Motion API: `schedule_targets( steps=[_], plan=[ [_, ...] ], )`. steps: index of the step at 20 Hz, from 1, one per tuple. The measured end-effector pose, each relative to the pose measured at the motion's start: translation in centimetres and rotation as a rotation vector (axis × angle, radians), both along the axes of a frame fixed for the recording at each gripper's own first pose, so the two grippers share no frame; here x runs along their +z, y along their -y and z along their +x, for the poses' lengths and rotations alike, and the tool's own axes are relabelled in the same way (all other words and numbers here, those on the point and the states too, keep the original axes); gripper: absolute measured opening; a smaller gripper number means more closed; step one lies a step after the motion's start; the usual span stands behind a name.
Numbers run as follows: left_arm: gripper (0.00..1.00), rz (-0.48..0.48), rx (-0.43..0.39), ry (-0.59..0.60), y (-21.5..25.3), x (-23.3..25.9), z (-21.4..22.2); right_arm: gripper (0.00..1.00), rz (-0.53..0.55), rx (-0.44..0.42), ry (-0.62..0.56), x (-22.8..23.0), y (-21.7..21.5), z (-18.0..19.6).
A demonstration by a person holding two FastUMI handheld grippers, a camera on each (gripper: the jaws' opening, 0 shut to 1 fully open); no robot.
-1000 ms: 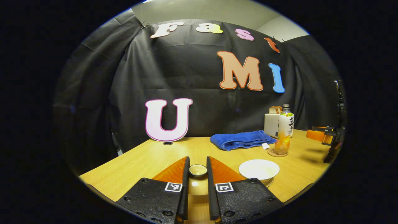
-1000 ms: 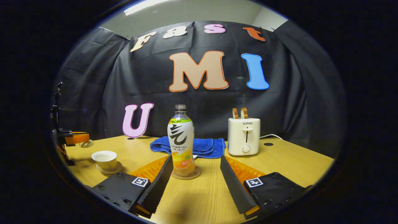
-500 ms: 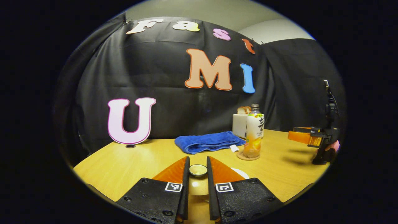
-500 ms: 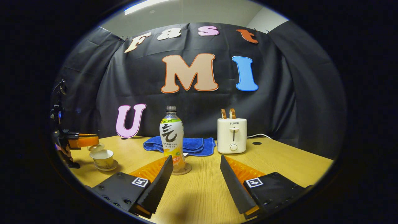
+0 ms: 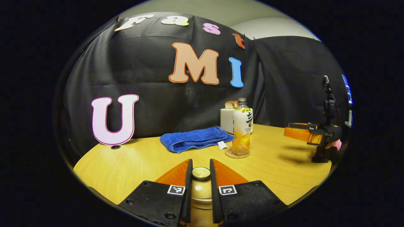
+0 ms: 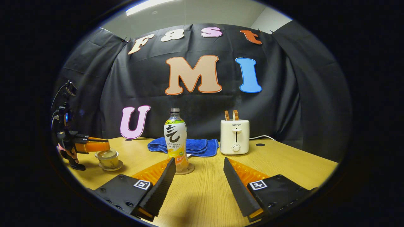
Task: Open the teacup lid with one hand, grasp the water bottle and pour water into the teacup with the other hand; after pouring, place the water bottle on the coaster and then close the teacup lid.
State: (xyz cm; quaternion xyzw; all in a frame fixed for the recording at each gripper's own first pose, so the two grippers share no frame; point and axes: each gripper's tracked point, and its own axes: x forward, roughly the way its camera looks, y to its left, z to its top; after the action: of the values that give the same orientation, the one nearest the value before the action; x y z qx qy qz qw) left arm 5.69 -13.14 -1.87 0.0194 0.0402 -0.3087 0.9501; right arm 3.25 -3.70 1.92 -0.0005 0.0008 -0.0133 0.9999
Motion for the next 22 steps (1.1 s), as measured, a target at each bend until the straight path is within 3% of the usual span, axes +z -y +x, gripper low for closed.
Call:
schedule_targets(
  steps=[4, 7, 15, 16, 18, 20, 21, 22],
  plan=[
    [0.24, 0.023, -0.027, -0.009, 0.38, 0.05, -0.31, 0.96, -0.001, -0.019, 0.001, 0.00, 0.46, -0.14],
    [0.24, 0.019, -0.036, -0.012, 0.52, -0.06, -0.57, 0.93, -0.001, -0.019, 0.001, 0.01, 0.38, -0.16],
    [0.28, 0.028, -0.015, -0.033, 0.24, -0.29, -0.72, 0.93, -0.001, -0.020, 0.002, -0.31, 0.09, -0.01],
    [0.33, 0.033, -0.007, -0.036, 0.10, -0.41, -0.77, 0.93, -0.001, -0.020, 0.002, -0.31, 0.07, -0.02],
    [0.73, 0.041, 0.002, -0.043, 0.20, -0.51, -0.61, 0.93, -0.001, -0.020, 0.002, -0.34, -0.03, 0.01],
    [0.85, 0.041, 0.013, -0.040, 0.00, -0.38, -0.74, 0.96, -0.001, -0.021, 0.002, -0.34, -0.01, 0.00],
    [0.86, 0.038, 0.021, -0.030, -0.18, -0.21, -0.86, 1.00, -0.001, -0.021, 0.002, -0.42, -0.08, 0.03],
    [0.87, 0.031, 0.029, -0.016, -0.32, 0.11, -0.98, 0.93, 0.000, -0.021, 0.002, -0.39, -0.09, 0.00]
  ],
)
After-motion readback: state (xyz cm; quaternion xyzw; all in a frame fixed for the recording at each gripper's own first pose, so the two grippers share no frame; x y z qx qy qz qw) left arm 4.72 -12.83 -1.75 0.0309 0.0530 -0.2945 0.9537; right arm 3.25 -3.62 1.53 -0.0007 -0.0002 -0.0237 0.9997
